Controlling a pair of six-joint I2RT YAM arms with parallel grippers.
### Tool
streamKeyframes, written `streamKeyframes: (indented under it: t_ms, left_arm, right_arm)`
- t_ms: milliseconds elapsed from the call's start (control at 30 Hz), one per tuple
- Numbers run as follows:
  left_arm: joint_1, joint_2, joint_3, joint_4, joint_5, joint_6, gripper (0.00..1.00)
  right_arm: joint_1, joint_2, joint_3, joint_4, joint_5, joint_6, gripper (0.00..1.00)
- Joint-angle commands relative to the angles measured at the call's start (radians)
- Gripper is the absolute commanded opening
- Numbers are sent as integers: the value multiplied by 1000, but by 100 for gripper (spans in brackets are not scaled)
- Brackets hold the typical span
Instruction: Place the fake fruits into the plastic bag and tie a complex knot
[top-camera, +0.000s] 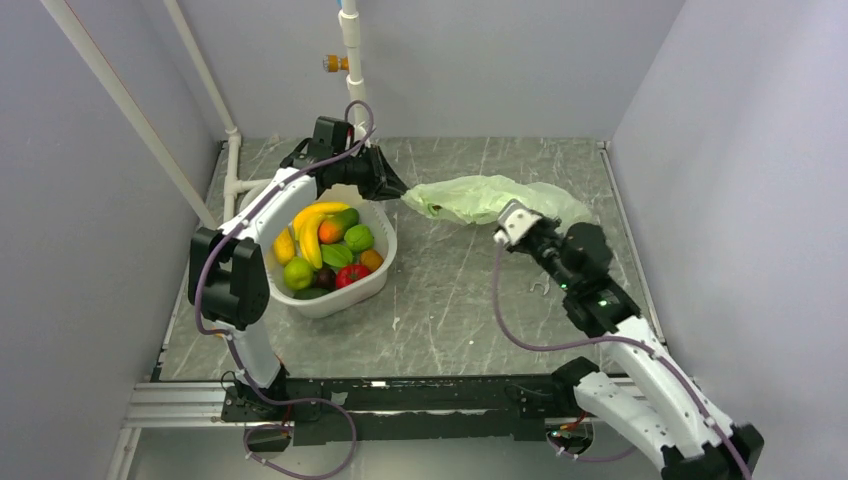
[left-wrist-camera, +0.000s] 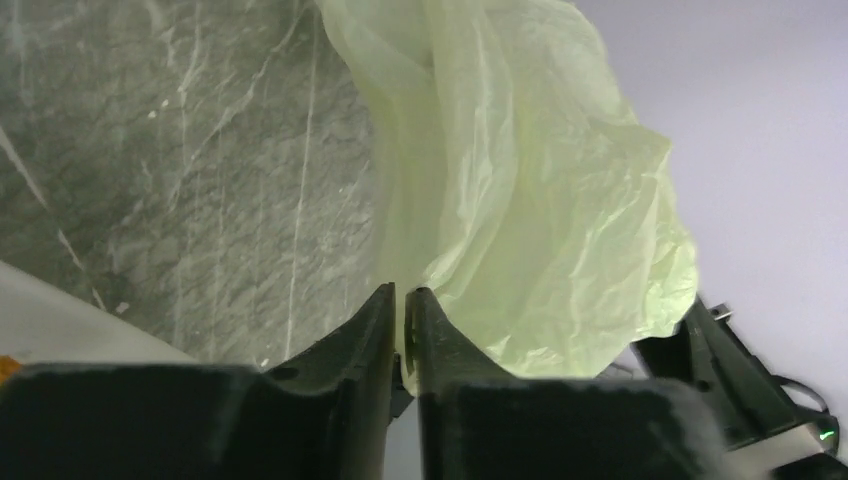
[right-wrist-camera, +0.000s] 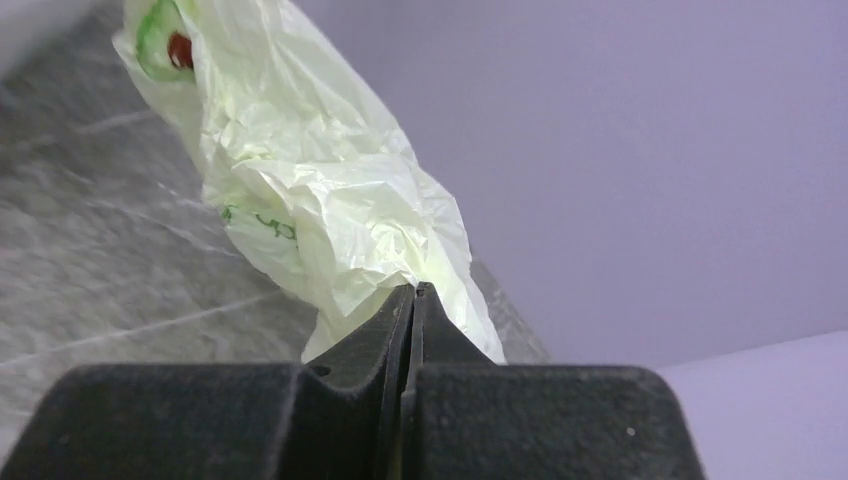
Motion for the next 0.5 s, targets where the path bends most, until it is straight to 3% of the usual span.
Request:
streamKeyframes:
  t_ms: [0, 33, 67, 100, 233, 300, 467]
  left_arm:
    - [-1, -51, 13, 115, 103, 124, 43]
    - [5, -63, 22, 119, 110, 173, 72]
    - [13, -74, 36, 116, 126, 228, 91]
    - [26, -92, 51, 106, 141, 304, 98]
    - [93, -203, 34, 140, 218, 665, 99]
    - [100, -270, 3, 131, 267, 935, 99]
    - [13, -440, -142, 87, 233, 1494, 99]
  right_arm:
    - [-109, 5, 174, -398, -382, 247, 0]
    - [-126, 25, 219, -447, -422, 275, 0]
    - [-142, 42, 256, -479, -460, 302, 0]
    - [-157, 57, 284, -500, -493, 328, 0]
    - [-209, 114, 383, -557, -606, 411, 0]
    - [-234, 146, 425, -584, -654, 449, 0]
    - [-253, 194, 487, -590, -716, 528, 0]
